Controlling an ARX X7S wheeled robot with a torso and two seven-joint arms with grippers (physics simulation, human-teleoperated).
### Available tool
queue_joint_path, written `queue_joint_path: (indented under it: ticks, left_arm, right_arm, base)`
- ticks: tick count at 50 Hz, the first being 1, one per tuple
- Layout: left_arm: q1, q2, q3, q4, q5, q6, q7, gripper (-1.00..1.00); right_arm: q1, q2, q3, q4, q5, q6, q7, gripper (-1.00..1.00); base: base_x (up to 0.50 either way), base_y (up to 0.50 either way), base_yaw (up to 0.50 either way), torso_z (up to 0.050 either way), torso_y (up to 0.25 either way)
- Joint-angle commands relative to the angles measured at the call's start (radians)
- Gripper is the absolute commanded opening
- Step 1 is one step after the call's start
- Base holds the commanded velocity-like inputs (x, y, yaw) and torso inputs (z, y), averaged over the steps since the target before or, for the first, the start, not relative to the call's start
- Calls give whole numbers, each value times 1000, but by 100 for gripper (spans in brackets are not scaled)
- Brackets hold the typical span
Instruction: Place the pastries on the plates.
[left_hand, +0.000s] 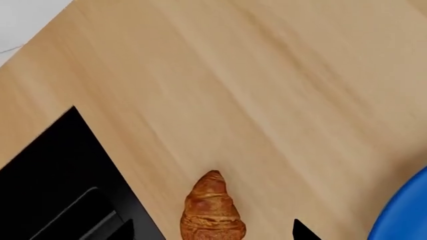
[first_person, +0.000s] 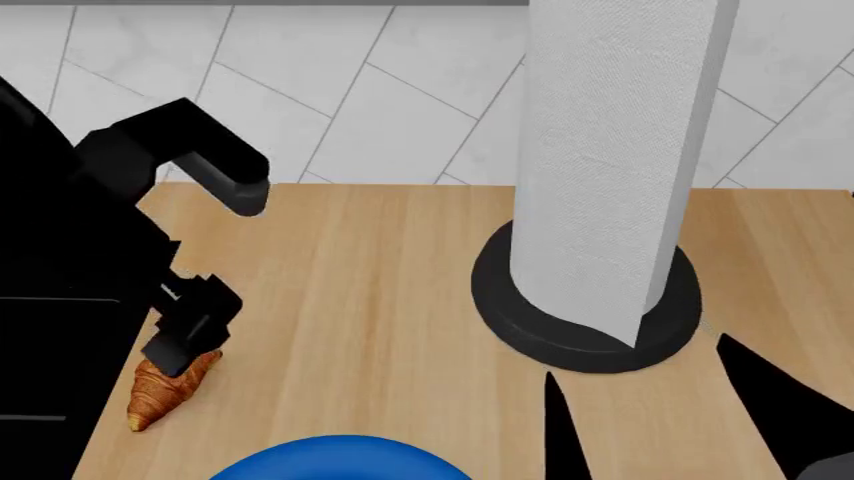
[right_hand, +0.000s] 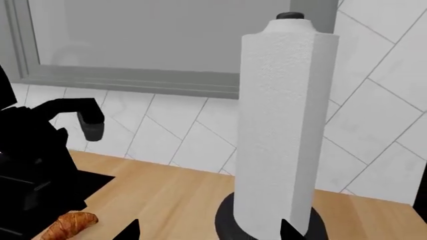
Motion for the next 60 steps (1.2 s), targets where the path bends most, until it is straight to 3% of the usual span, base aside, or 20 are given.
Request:
queue_joint_path:
  ticks: [1,23,58,59,60]
  left_arm:
    - [47,-16,-13,10,-25,-17,-44,100]
    - [133,-34,8,39,-19,-6,-106,100]
    - [230,38,57,-118,54,90,-47,100]
    - [232,36,48,-121,53,98,-69,-100]
    - [230,36,48,-123,53,99,-63,-100]
  right_arm:
    - [-8,8,-4,-8,-9,-16,7,100]
    - [-42,-16,-27,17,-44,-63,13,100]
    - [-48,9,-23,21,-37,-76,-6,100]
    - [-50,8,-24,23,-39,-77,-7,100]
    - [-50,8,-24,24,-40,-78,-7,100]
  base:
    - [0,0,0,0,0]
    - [0,0,0,0,0]
    - [1,0,-1,0,0]
    - [0,-3,-3,0,0]
    - [11,0,0,0,0]
